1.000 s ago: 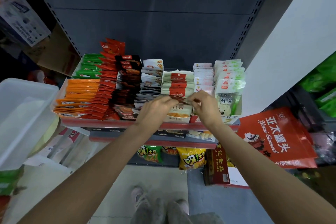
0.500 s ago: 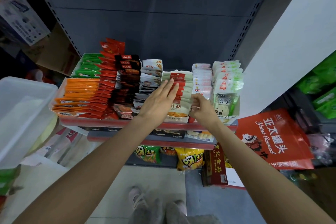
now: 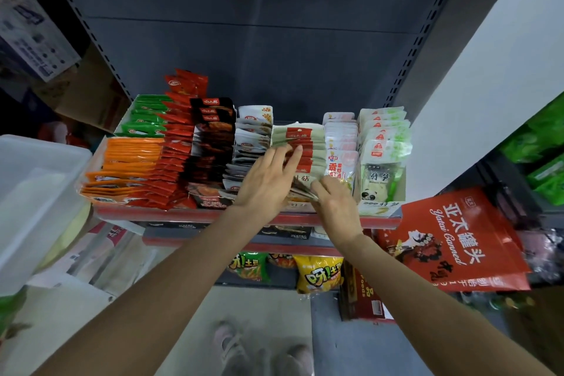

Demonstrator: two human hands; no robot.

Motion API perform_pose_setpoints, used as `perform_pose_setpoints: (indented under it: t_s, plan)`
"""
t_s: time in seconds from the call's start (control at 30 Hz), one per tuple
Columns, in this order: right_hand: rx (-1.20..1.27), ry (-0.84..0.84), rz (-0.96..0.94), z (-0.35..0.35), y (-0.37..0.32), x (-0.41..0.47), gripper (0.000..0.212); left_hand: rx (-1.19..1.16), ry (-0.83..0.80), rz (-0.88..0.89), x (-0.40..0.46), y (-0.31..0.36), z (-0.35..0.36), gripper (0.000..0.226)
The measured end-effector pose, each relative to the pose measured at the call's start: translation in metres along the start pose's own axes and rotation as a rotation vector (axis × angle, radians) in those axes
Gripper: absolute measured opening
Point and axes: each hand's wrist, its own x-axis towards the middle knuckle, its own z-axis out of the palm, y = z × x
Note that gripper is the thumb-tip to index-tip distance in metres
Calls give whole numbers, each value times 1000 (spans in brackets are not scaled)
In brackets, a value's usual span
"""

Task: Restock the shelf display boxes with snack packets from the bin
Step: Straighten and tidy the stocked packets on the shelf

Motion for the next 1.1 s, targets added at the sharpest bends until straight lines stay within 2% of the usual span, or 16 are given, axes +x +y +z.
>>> perform_pose_setpoints:
  t_s: [0.1, 0.17, 0.23, 0.3, 0.37, 0.5, 0.63, 0.7, 0.8, 0.83, 0.97, 1.1]
  plan:
    - [171, -38, 206, 3, -4, 2, 42, -32, -28, -13, 3, -1, 4, 104]
    - [324, 43, 256, 0, -7, 2, 56, -89, -72, -33, 8, -2, 2, 104]
    - [481, 147, 334, -9, -9, 9, 79, -146, -94, -80, 13, -4, -1, 108]
    - [689, 5, 381, -16, -14, 19, 98, -202, -100, -138, 19, -7, -3, 114]
    - [799, -155, 366, -14, -18, 27, 106, -251, -136, -161, 25, -8, -4, 118]
    - [955, -210, 376, -21, -15, 26, 111, -306, -235, -82, 29, -9, -6, 121]
    - [771, -219, 266, -37, -4, 35, 120, -420, -301, -42, 29, -18, -16, 133]
    - [621, -265, 181, -43, -2, 47, 120, -401, -341, -6, 31, -26, -25, 130]
    - [402, -367, 119, -42, 1, 61, 113, -647, -402, -41, 36, -42, -38, 116]
    - [354, -371, 124, -42, 1, 63, 110, -644, -399, -26, 37, -46, -40, 115]
    - [146, -237, 88, -36, 0, 65, 93, -185, -323, 61, 40, -46, -29, 117]
    - [97, -124, 95, -26, -1, 64, 82, -91, -159, -40, 43, -24, -15, 99]
